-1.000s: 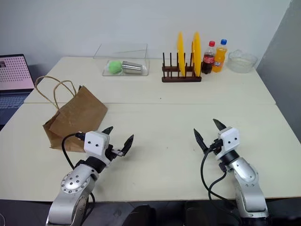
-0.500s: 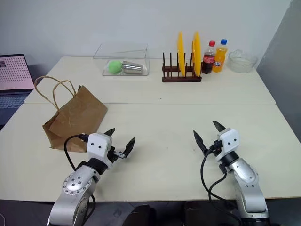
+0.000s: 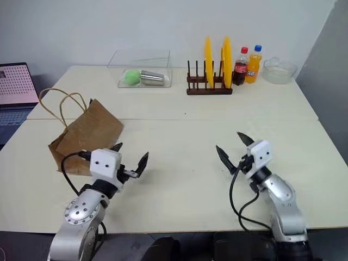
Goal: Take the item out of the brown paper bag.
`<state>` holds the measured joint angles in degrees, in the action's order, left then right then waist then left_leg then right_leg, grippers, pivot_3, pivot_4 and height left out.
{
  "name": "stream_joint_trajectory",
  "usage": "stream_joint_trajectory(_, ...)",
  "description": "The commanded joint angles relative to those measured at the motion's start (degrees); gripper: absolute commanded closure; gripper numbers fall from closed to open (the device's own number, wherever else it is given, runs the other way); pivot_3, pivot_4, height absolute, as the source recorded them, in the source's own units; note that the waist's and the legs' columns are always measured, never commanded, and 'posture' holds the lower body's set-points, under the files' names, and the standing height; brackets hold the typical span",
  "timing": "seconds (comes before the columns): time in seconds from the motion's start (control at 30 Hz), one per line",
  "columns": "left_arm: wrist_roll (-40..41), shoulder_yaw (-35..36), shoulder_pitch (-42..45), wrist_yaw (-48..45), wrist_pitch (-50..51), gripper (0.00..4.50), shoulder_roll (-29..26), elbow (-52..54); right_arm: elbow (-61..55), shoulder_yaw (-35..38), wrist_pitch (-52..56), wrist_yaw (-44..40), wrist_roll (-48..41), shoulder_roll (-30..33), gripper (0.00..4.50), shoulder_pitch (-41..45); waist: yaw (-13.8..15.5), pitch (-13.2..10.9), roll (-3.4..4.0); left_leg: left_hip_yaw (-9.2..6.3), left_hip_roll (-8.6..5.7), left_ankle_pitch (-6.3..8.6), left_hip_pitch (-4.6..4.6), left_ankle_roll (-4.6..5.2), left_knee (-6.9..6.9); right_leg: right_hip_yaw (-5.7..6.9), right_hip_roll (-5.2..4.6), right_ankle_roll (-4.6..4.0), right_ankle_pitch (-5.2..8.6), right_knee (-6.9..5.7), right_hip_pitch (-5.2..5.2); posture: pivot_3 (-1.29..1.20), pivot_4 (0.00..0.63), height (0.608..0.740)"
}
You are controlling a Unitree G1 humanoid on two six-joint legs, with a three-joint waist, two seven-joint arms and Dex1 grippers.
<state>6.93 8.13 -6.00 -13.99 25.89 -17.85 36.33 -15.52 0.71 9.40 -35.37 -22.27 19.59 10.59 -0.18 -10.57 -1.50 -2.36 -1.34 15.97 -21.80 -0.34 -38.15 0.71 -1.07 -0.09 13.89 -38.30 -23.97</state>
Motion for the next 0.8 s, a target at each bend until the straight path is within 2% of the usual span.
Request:
stream_joint_trajectory(0.03,4.9,7.4,0.5,-0.1,5.7,0.07,-1.7,7.6,-4.4,-0.9,7.3,-6.6,-8.6,2.8,0.0,5.9,0.0,0.0,0.01,0.0,0.01,0.0,0.0,0.0,0.01,0.01,0.0,0.0,0.0,0.03,0.0,0.0,0.15,0.74)
stream_joint_trajectory(0.2,14.1,19.8,4.0,-0.9,14.9,0.07,-5.7,10.0,-3.9,-2.5,14.4,-13.1,-14.3,6.1,0.0,13.7,0.0,0.0,0.0,-0.2,0.01,0.0,0.02,0.0,0.05,0.18,0.01,-0.01,-0.01,0.25,0.19,0.0,0.15,0.74)
stream_joint_trajectory(0.33,21.1,28.6,9.9,-3.8,22.1,0.07,-14.2,5.6,-2.8,-2.7,17.2,-15.4,-16.5,6.5,0.0,17.3,0.1,0.0,-0.01,-0.33,-0.01,0.0,0.03,0.0,0.04,0.29,0.01,0.0,-0.01,0.31,0.27,0.0,0.15,0.74)
stream_joint_trajectory(0.47,25.0,33.6,13.9,-7.0,28.5,0.07,-23.6,-2.4,-2.0,-2.8,18.3,-17.5,-16.9,7.0,0.0,18.8,0.0,0.0,0.01,-0.35,-0.03,0.0,0.04,0.0,0.06,0.3,0.01,-0.01,-0.01,0.33,0.28,0.0,0.15,0.74)
stream_joint_trajectory(0.63,27.3,32.8,17.6,-10.9,35.8,0.07,-33.5,-13.1,-2.5,-2.5,19.4,-19.5,-17.0,8.2,0.0,19.6,-0.1,0.0,0.03,-0.35,-0.03,0.0,0.04,-0.01,0.07,0.29,0.0,-0.01,-0.01,0.32,0.24,0.0,0.15,0.74)
stream_joint_trajectory(0.8,25.9,24.5,22.8,-13.6,37.4,0.07,-39.9,-22.3,-5.6,-2.4,22.2,-21.7,-19.2,11.0,0.0,20.9,0.1,-0.1,0.11,-0.34,-0.03,0.0,0.03,-0.01,0.08,0.27,-0.03,-0.01,-0.01,0.34,0.22,0.0,0.15,0.74)
